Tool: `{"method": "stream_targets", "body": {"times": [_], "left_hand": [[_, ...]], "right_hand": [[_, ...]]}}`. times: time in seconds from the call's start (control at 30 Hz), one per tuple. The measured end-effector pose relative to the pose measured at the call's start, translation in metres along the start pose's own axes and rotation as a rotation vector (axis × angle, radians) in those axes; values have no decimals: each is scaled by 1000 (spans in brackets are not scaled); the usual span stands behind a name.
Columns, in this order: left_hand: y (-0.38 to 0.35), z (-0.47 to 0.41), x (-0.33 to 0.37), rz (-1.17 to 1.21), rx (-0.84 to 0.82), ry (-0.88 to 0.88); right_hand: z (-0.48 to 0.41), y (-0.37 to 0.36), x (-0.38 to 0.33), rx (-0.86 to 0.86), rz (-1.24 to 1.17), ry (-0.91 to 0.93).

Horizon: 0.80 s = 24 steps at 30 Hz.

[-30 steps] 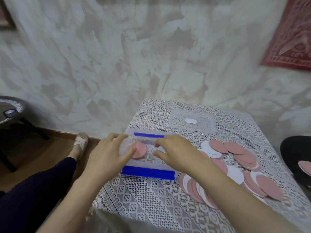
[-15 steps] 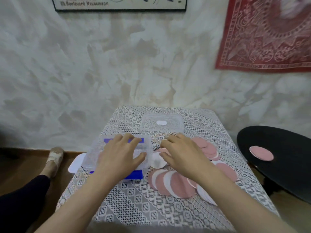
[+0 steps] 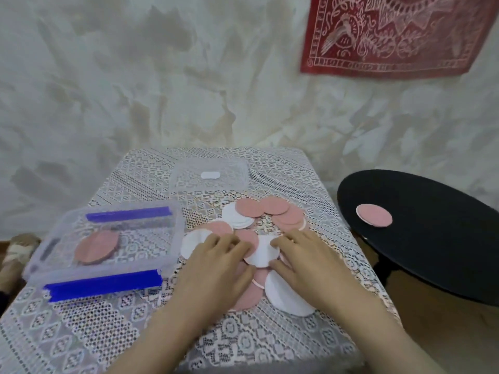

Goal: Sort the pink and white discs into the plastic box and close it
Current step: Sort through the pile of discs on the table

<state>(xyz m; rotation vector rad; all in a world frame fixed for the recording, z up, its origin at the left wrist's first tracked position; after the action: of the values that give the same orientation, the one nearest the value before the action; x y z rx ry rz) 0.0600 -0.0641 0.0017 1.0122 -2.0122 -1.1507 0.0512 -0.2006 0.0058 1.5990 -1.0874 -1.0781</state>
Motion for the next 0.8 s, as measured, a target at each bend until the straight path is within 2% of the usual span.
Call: {"method": "stream_targets", "body": {"times": [0.2, 0.37, 0.63, 0.8], "left_hand": [[-2, 7, -1, 35, 46, -10], [1, 13, -1, 45, 75, -8], [10, 23, -3, 79, 118, 29], [15, 36, -11, 77, 154, 19]], "right_hand": [[-11, -2, 15, -9, -142, -66], [-21, -4, 18, 14, -161, -106], [-37, -12, -12, 70, -139, -90], [-42, -16, -19, 101, -250, -149]]}}
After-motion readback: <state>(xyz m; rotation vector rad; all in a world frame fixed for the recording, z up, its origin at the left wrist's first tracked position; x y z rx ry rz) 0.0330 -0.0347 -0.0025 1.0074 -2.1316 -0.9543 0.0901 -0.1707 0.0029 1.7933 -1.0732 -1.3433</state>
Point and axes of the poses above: each hand's wrist, its own z-axis away from the middle knuckle, its own y-axis out of the back of the hand, x = y × z, the point moved 10 cm from there along -z, towards the middle knuckle, and after that the axes turned 7 degrees about x, right-handed, at the moved point
